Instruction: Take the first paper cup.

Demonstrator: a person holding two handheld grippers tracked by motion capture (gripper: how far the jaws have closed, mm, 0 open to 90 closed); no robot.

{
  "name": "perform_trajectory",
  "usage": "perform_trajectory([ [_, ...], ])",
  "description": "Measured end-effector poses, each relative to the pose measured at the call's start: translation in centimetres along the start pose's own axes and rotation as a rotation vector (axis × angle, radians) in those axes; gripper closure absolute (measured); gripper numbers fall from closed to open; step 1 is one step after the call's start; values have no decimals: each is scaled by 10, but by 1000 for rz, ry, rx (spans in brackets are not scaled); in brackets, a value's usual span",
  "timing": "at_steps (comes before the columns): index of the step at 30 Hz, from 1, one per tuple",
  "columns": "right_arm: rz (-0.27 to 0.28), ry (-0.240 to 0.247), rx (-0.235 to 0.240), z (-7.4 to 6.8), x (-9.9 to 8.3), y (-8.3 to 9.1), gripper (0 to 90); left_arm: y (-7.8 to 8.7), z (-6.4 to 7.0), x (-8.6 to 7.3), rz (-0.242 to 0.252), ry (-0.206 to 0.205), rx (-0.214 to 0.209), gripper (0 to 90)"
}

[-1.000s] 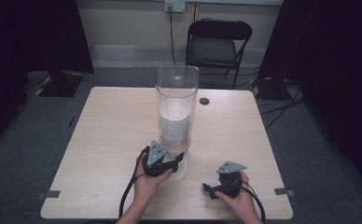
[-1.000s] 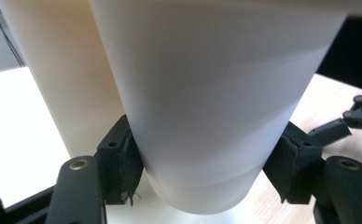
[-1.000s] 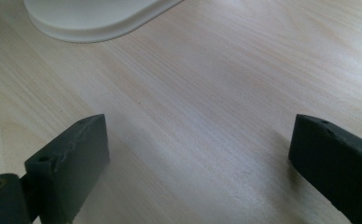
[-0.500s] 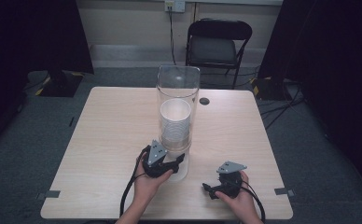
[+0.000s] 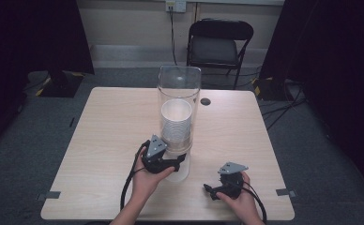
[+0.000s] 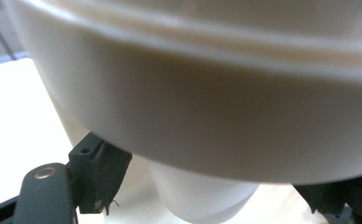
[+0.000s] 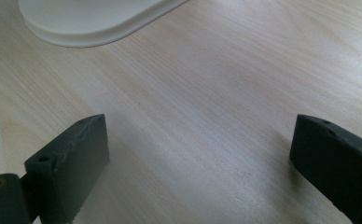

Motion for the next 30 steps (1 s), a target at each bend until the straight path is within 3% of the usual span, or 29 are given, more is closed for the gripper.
perform_trajectory([
  [1,0,0,0,0,0,0,41,0,1,-1,-7,0,-6,305],
  [4,1,-1,0,0,0,0,41,-1,0,-1,-4,-4,1,316],
  [13,0,-2,0,0,0,0,41,-4,2,-4,42,-20,13,332],
  [18,0,-3,-1,0,0,0,41,-3,1,-5,33,-49,21,336],
  [30,0,-3,-1,0,0,0,41,-3,2,-6,33,-42,39,339],
])
Point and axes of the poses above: each handheld gripper's, and its own axes: y roughly backward along the jaws, x roughly out of its top, z roughly to its right, the point moved 8 cm from there along -y, roughly forward along the jaws, and after that the axes turned 6 degrees about x, right-handed, at the moved point
